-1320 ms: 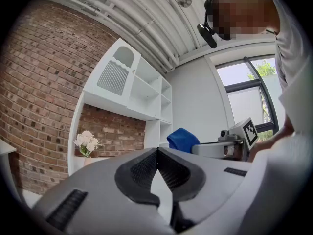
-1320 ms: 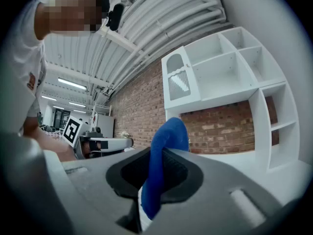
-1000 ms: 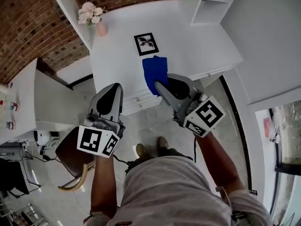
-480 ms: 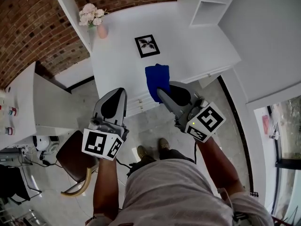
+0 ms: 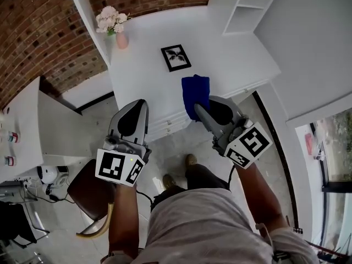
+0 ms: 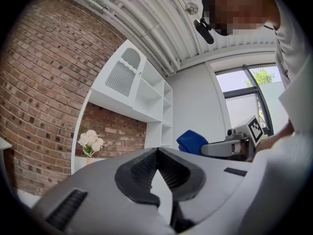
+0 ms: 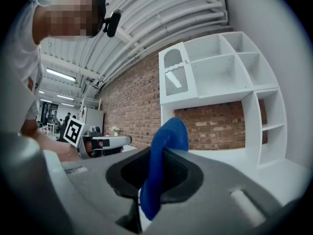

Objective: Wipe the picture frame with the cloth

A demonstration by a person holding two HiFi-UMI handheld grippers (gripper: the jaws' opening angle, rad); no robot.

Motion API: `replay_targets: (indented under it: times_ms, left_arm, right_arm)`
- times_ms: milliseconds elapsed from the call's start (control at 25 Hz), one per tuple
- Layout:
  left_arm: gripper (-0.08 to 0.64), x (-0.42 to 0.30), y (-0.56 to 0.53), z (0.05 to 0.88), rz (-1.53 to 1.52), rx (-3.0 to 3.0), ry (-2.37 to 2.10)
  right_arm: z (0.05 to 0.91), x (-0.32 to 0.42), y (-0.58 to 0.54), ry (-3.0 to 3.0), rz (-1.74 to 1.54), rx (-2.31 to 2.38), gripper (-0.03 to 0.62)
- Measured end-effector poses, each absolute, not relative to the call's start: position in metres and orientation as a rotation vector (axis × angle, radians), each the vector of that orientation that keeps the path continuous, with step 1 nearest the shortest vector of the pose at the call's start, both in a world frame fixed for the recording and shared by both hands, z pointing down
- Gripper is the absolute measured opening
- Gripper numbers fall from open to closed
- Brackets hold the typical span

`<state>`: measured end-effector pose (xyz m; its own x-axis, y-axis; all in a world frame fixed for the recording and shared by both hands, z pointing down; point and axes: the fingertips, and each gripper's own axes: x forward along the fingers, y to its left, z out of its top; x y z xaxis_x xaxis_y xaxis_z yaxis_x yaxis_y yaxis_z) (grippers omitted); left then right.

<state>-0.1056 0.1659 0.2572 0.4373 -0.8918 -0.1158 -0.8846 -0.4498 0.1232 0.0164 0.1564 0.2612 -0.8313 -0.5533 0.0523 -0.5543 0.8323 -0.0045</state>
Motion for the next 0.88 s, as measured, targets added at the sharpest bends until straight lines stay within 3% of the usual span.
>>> replay_targets:
  times_ms: [880]
  left_arm:
    - [0.000,-0.094,-0.037,0.315,-0.011,2.494,-1.720]
  right_arm:
    - [0.300,0.022,-0.066,-2.892,0.160,0.746,0.049]
